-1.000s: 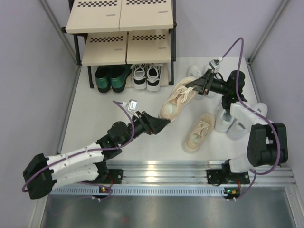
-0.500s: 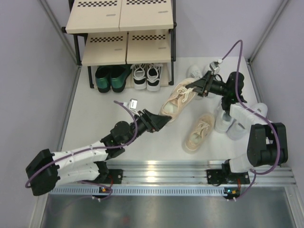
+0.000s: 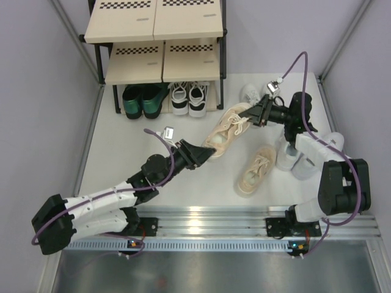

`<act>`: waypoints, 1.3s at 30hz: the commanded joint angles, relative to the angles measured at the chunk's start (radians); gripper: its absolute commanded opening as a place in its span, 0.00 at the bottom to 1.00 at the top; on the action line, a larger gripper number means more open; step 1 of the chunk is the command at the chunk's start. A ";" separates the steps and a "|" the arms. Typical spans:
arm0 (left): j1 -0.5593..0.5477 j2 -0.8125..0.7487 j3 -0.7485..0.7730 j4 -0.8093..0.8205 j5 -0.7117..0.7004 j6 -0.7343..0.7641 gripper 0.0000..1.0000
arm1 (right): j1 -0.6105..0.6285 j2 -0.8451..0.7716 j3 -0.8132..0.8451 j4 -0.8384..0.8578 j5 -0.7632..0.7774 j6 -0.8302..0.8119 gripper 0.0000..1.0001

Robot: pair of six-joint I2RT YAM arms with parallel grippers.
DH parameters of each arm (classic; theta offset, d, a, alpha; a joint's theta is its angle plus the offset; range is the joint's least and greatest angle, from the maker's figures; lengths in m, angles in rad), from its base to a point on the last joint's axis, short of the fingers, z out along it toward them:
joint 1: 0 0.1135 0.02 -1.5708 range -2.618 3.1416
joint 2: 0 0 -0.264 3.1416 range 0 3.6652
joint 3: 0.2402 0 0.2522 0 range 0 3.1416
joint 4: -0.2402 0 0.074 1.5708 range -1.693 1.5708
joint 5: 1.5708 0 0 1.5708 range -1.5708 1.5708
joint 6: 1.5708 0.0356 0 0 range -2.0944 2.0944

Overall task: Place and organize the shoes onto the shoe shelf
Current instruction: Pick up the shoe at the center of the board, then place the shoe at the shoe shelf.

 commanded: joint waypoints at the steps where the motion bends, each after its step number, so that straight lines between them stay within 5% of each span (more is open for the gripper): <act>1: 0.025 -0.083 0.039 0.117 -0.023 0.037 0.00 | 0.036 -0.035 0.040 -0.061 -0.114 -0.160 0.18; 2: 0.027 -0.096 0.030 0.107 -0.016 0.036 0.00 | 0.038 -0.036 0.058 -0.090 -0.114 -0.192 0.34; 5: 0.039 -0.145 0.004 0.091 -0.019 0.036 0.00 | 0.038 -0.045 0.104 -0.220 -0.110 -0.321 0.61; 10: 0.071 -0.243 -0.008 0.004 -0.021 0.047 0.00 | 0.034 -0.061 0.216 -0.551 -0.050 -0.578 0.77; 20: 0.127 -0.329 -0.004 -0.135 -0.010 0.030 0.00 | -0.034 -0.101 0.219 -0.561 -0.034 -0.624 0.94; 25: 0.203 -0.344 0.058 -0.239 -0.024 0.048 0.00 | -0.091 -0.167 0.222 -0.686 -0.054 -0.807 0.97; 33: 0.441 -0.292 0.071 -0.104 0.259 -0.094 0.00 | -0.140 -0.265 0.109 -0.721 -0.028 -0.929 1.00; 39: 0.495 -0.320 0.150 -0.205 0.320 -0.065 0.00 | -0.170 -0.266 0.063 -0.713 -0.054 -0.958 1.00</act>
